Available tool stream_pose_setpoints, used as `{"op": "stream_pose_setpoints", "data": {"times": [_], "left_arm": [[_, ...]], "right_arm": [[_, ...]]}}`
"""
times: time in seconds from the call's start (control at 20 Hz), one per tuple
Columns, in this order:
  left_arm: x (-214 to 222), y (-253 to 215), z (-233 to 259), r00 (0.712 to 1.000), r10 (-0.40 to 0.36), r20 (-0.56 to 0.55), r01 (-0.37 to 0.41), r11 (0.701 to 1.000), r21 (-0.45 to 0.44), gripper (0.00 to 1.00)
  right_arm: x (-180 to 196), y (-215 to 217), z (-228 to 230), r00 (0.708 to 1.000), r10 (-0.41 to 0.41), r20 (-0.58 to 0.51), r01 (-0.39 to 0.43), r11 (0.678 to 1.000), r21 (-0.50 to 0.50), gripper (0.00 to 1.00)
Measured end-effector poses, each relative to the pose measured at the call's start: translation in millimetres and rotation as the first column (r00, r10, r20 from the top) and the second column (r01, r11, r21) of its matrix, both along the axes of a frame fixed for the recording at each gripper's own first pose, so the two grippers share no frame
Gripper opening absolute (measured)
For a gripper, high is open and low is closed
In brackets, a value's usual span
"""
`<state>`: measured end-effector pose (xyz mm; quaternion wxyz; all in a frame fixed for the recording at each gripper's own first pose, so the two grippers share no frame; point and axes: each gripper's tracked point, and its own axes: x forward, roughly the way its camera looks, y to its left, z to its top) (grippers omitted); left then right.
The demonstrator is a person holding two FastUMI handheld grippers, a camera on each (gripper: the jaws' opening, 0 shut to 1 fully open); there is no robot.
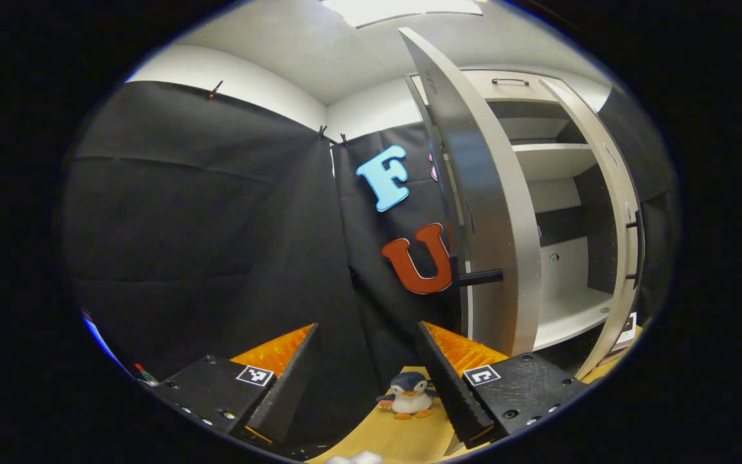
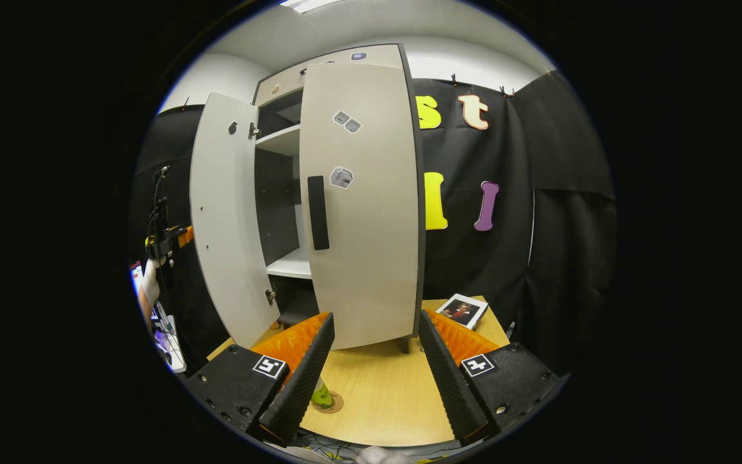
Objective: Grasp the bottle in the cabinet with the left hand and place it on the coaster, then close the right door with the right hand and the left door with the left hand.
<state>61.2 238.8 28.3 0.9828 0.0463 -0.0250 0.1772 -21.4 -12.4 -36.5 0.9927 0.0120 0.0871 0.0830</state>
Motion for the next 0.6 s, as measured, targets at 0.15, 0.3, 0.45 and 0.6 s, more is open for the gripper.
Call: {"op": "stream_pose_setpoints", "data": {"times": [0.15,0.3,0.45,0.6], "left_arm": [[0,0,0,1.0,0.019,-0.007,-0.019,1.0,0.001,0.91],[0,-5,2,0.999,0.039,-0.009,-0.039,0.999,-0.001,0.87],[-2,-17,-1,0.999,0.039,-0.016,-0.039,0.999,-0.004,0.91],[-3,-37,3,1.0,0.02,-0.02,-0.02,1.0,0.009,0.91]], "right_arm": [[0,-7,-2,1.0,0.017,-0.004,-0.017,1.0,0.007,0.81],[2,-15,-3,0.999,0.033,-0.01,-0.033,0.999,0.01,0.81],[2,-24,-6,0.999,0.043,-0.012,-0.042,0.999,0.011,0.81],[2,-33,-9,0.999,0.049,-0.02,-0.048,0.999,0.021,0.81]]}}
